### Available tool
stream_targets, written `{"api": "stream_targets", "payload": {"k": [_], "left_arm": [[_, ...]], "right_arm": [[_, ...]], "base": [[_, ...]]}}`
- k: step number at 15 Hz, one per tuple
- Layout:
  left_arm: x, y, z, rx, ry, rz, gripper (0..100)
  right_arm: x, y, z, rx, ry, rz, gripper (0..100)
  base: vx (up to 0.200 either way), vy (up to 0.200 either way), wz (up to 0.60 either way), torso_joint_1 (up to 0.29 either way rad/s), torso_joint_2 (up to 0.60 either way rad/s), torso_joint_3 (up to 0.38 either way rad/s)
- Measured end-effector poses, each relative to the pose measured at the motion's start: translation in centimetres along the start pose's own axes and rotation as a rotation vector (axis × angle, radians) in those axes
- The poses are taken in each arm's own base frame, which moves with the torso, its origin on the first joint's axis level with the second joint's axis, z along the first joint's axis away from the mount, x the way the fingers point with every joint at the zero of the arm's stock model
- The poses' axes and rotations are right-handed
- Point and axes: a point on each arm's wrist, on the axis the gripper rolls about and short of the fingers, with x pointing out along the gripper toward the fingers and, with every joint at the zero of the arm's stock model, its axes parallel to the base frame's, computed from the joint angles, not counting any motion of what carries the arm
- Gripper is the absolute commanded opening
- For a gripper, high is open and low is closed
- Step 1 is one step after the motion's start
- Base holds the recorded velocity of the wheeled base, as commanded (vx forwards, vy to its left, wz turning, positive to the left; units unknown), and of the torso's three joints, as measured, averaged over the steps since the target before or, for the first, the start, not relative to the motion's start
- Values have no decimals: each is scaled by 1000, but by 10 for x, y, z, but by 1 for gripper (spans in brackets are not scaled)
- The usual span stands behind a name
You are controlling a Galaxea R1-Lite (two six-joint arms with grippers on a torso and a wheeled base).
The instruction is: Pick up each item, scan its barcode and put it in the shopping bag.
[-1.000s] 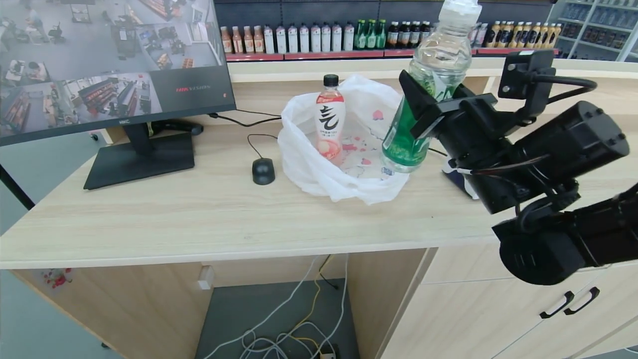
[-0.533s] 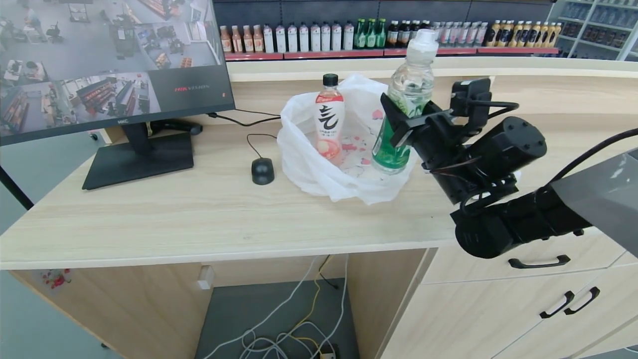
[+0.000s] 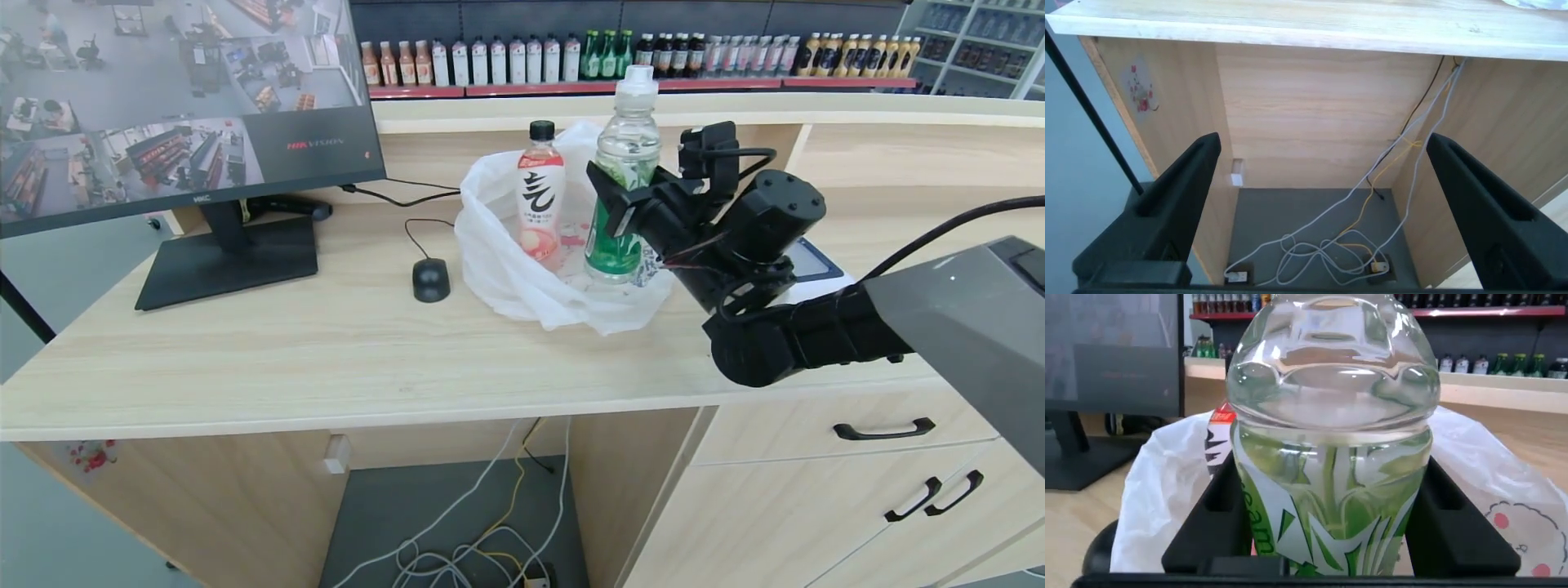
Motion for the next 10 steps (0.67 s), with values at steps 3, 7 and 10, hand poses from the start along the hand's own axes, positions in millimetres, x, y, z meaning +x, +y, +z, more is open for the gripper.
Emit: {"api": "stream_targets", "payload": {"k": [3,7,10], "left_arm": [[0,0,0,0,0,0,100],[0,0,0,0,0,0,100],[0,0,0,0,0,0,100]], "right_arm": [[6,1,-13,-12,26,1,0],[11,1,-27,-14,60,2,0],[13,2,-30,-13,60,7,0]], "base": [[0,0,0,0,0,0],[0,0,0,0,0,0],[0,0,0,0,0,0]]}}
